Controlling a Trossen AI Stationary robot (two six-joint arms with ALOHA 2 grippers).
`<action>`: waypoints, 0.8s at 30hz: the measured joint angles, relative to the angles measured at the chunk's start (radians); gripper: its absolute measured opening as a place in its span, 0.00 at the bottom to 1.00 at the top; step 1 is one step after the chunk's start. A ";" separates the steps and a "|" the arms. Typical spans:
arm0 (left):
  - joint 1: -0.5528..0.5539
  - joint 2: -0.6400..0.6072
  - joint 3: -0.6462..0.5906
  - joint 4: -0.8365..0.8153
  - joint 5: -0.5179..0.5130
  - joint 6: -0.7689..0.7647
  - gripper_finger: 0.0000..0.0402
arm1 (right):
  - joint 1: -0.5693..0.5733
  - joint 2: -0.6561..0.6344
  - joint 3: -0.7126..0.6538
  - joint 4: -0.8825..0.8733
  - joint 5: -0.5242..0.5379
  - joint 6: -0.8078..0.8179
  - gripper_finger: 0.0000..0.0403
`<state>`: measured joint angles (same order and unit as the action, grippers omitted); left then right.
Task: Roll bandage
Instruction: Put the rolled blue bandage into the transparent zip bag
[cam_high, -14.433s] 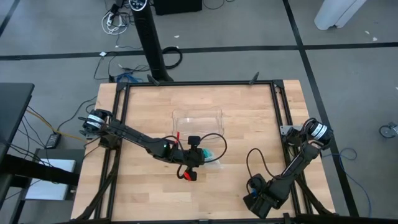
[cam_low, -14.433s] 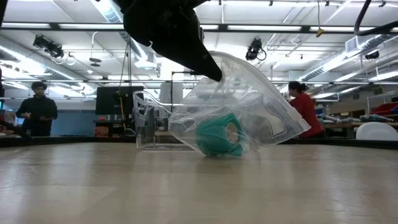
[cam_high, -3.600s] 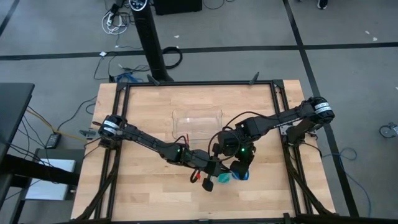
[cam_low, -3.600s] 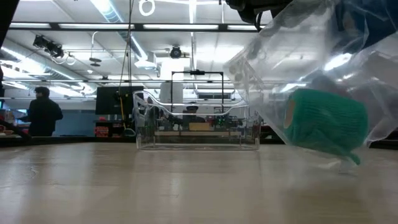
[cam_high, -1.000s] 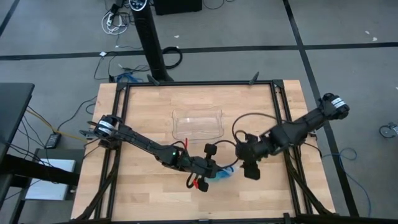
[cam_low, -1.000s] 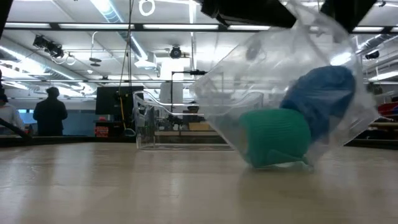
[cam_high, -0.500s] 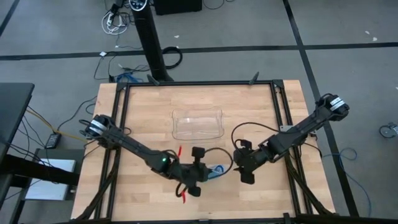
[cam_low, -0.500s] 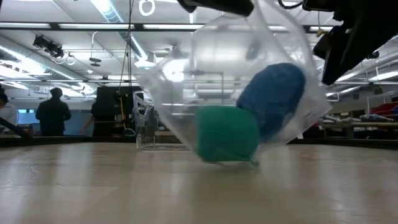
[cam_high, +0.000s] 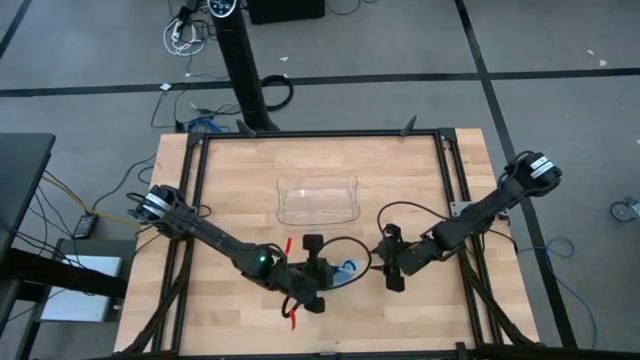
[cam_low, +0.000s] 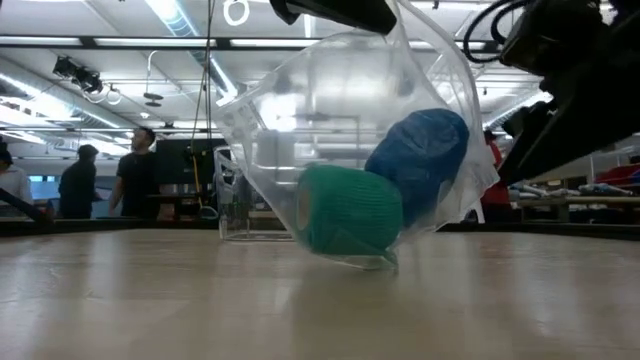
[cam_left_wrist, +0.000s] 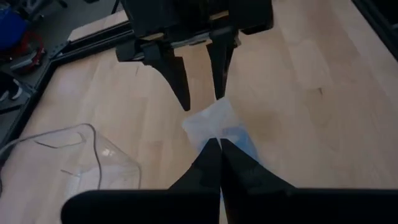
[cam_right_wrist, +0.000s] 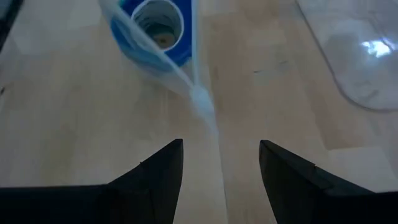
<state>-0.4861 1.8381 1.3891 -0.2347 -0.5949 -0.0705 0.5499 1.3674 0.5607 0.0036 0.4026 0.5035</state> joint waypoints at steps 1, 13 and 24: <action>0.000 0.000 0.000 0.000 0.000 -0.009 0.01 | 0.000 0.000 -0.024 0.047 -0.006 -0.014 0.51; 0.000 0.000 0.000 0.030 0.000 -0.017 0.01 | -0.033 0.032 -0.125 0.378 -0.017 -0.162 0.45; 0.000 0.000 0.000 0.027 -0.010 -0.036 0.01 | -0.049 0.154 -0.125 0.534 -0.039 -0.222 0.18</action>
<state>-0.4866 1.8381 1.3891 -0.2076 -0.6052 -0.1070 0.5009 1.5216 0.4355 0.5381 0.3636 0.2819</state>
